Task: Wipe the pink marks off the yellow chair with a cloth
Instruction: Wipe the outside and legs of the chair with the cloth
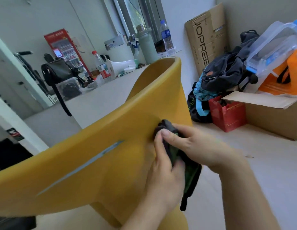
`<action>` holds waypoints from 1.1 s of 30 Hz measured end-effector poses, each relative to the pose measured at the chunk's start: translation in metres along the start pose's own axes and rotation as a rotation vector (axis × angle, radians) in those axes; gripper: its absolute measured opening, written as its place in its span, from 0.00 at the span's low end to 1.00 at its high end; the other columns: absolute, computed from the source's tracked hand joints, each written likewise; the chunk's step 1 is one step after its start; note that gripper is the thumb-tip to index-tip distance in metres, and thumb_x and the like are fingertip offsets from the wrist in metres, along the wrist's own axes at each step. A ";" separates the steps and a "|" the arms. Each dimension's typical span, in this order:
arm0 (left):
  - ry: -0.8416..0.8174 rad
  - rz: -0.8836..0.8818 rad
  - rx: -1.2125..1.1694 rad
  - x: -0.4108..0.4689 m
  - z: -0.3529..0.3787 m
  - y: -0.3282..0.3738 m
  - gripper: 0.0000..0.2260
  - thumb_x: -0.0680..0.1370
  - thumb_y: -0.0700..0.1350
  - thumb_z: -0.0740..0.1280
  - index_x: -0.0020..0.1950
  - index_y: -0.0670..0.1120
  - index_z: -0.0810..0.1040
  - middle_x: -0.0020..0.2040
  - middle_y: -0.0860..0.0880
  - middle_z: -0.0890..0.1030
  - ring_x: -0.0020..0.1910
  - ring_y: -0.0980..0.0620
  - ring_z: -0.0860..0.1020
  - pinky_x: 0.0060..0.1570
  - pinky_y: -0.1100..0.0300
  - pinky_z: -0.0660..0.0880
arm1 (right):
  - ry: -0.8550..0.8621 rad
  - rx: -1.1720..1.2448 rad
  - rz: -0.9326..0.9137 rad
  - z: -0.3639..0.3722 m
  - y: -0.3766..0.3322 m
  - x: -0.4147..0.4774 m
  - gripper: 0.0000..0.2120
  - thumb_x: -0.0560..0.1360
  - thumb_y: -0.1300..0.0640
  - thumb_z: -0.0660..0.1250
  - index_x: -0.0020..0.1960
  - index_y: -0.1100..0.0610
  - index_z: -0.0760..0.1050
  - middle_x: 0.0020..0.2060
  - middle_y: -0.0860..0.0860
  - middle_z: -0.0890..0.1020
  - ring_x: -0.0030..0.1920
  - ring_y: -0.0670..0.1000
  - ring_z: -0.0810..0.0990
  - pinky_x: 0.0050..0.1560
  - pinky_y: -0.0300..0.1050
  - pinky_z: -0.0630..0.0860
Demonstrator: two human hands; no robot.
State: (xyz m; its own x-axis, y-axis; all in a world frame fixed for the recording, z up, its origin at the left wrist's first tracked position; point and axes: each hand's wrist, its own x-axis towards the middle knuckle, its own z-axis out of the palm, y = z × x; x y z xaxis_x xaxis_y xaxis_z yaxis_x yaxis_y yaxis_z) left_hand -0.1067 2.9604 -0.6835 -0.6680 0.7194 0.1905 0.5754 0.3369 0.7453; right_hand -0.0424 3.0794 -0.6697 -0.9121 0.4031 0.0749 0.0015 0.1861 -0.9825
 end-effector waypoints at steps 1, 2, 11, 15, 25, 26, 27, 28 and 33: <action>-0.100 0.012 0.186 -0.001 -0.006 0.002 0.34 0.74 0.55 0.59 0.72 0.69 0.40 0.63 0.57 0.74 0.58 0.52 0.76 0.54 0.55 0.74 | 0.037 0.153 -0.048 0.011 0.010 0.010 0.16 0.71 0.39 0.67 0.58 0.41 0.77 0.51 0.46 0.84 0.51 0.47 0.83 0.55 0.49 0.80; -0.197 0.040 0.433 -0.004 -0.013 0.005 0.35 0.75 0.57 0.58 0.73 0.64 0.37 0.61 0.52 0.76 0.55 0.49 0.76 0.51 0.53 0.74 | 0.094 0.350 -0.059 0.023 0.021 0.019 0.14 0.75 0.47 0.68 0.60 0.42 0.74 0.52 0.49 0.84 0.50 0.48 0.84 0.51 0.47 0.81; 0.364 0.561 1.071 -0.012 -0.116 0.062 0.12 0.75 0.47 0.63 0.55 0.50 0.81 0.50 0.50 0.83 0.48 0.43 0.78 0.41 0.47 0.78 | 0.635 0.716 0.013 0.075 0.045 0.068 0.09 0.75 0.46 0.68 0.54 0.44 0.77 0.50 0.46 0.83 0.53 0.50 0.81 0.58 0.53 0.78; 0.193 0.248 0.947 0.022 -0.152 0.066 0.18 0.78 0.56 0.54 0.49 0.50 0.79 0.40 0.49 0.82 0.43 0.47 0.78 0.42 0.49 0.74 | 0.853 0.420 -0.347 0.115 -0.024 0.041 0.13 0.74 0.51 0.69 0.59 0.49 0.77 0.52 0.48 0.78 0.53 0.46 0.77 0.56 0.40 0.74; 0.039 0.203 0.533 0.013 -0.168 0.053 0.12 0.79 0.46 0.62 0.46 0.65 0.78 0.43 0.71 0.79 0.43 0.69 0.78 0.35 0.75 0.73 | 0.893 0.459 -0.022 0.113 0.047 0.075 0.13 0.76 0.54 0.67 0.60 0.49 0.75 0.54 0.51 0.76 0.58 0.51 0.76 0.56 0.39 0.69; 0.052 0.215 0.537 0.015 -0.166 0.055 0.13 0.79 0.45 0.63 0.46 0.64 0.79 0.43 0.72 0.78 0.44 0.71 0.77 0.35 0.78 0.71 | 0.905 0.434 -0.057 0.120 0.040 0.072 0.13 0.76 0.54 0.67 0.60 0.50 0.76 0.54 0.51 0.75 0.57 0.51 0.76 0.55 0.40 0.70; 0.069 0.217 0.526 0.017 -0.165 0.057 0.13 0.79 0.44 0.64 0.46 0.63 0.79 0.42 0.74 0.77 0.43 0.73 0.77 0.35 0.81 0.69 | 0.940 0.378 -0.173 0.130 0.025 0.065 0.13 0.75 0.54 0.68 0.59 0.50 0.76 0.54 0.50 0.74 0.55 0.50 0.76 0.55 0.39 0.71; 0.082 0.216 0.521 0.019 -0.165 0.056 0.13 0.78 0.43 0.64 0.46 0.62 0.80 0.40 0.75 0.77 0.42 0.75 0.76 0.35 0.82 0.68 | 0.981 0.315 -0.326 0.143 0.005 0.053 0.13 0.74 0.55 0.68 0.58 0.52 0.77 0.53 0.50 0.74 0.53 0.48 0.76 0.55 0.38 0.72; 0.157 0.228 0.549 0.022 -0.162 0.054 0.11 0.77 0.42 0.66 0.54 0.56 0.82 0.43 0.68 0.79 0.44 0.77 0.74 0.41 0.83 0.68 | 0.956 0.071 -0.778 0.147 -0.019 0.037 0.11 0.72 0.60 0.69 0.54 0.60 0.80 0.52 0.57 0.74 0.51 0.56 0.77 0.54 0.49 0.75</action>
State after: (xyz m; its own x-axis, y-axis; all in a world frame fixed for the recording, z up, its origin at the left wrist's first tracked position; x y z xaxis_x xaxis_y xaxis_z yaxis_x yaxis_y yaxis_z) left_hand -0.1670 2.8955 -0.5356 -0.5369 0.7260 0.4297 0.8432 0.4788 0.2446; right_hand -0.1366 2.9591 -0.6735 0.0062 0.7058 0.7084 -0.4569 0.6321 -0.6259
